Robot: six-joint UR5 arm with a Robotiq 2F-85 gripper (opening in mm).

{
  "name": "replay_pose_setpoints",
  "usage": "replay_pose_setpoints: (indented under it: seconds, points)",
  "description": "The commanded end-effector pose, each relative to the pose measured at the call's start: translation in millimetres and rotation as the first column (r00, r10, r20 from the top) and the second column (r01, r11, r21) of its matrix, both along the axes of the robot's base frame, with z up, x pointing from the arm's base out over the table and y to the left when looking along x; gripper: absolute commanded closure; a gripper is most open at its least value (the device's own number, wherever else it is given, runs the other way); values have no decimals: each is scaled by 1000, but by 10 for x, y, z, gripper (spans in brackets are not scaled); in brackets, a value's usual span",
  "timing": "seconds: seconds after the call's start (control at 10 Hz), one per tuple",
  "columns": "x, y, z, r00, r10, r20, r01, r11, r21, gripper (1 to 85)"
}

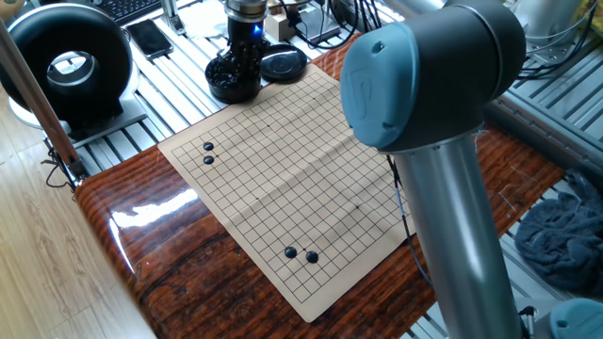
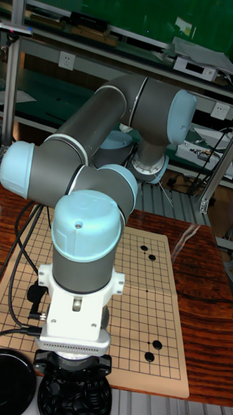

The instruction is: Play the first move as black on the 3-4 point in the upper right corner of the Go board

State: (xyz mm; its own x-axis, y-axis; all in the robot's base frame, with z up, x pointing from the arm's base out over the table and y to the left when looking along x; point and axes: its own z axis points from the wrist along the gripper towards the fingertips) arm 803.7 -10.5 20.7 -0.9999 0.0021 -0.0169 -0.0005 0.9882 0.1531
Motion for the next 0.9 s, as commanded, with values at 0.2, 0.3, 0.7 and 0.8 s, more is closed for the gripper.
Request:
replay_pose_setpoints:
  seconds: [0.2,0.3,0.7,0.8]
  points:
    - [-14,61,77,1000,2,-2,-2,999,34,793]
    - [-29,61,124,1000,5,-7,-5,999,41,793]
    - [-42,59,366,999,22,-23,-21,999,44,803]
    - [-6,49,370,1000,27,-9,-27,999,42,807]
